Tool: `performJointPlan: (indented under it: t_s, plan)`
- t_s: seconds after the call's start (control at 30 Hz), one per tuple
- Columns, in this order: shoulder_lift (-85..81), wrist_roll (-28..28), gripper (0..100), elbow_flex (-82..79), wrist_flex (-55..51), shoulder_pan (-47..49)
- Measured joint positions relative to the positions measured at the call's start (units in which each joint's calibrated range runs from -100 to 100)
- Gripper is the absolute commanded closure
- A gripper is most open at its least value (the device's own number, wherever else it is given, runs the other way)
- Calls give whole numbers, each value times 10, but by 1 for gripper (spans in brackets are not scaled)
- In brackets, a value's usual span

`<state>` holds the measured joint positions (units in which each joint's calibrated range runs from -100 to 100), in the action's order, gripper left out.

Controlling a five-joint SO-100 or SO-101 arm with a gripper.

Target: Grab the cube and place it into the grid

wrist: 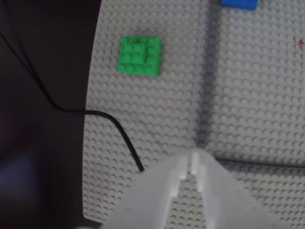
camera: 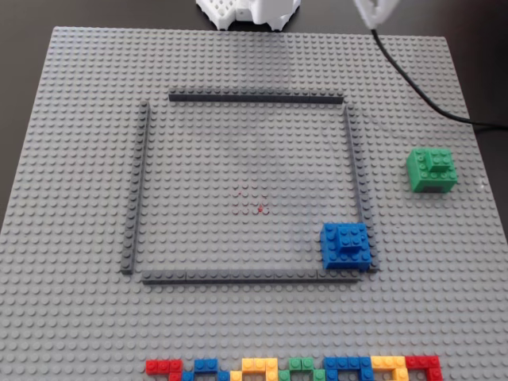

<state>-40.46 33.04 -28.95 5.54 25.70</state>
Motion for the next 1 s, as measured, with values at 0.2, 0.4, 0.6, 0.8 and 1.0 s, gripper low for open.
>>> performJointPlan:
  t_s: [0.2, 0.4, 0.6, 0.8, 1.0]
  plan:
    - [136, -9, 99, 111, -12, 31]
    - [250, -21, 98, 213, -21, 42]
    - [375, -30, 98, 324, -38, 55]
    - [510, -36, 98, 450, -60, 55]
    - [589, -37, 97, 530, -69, 55]
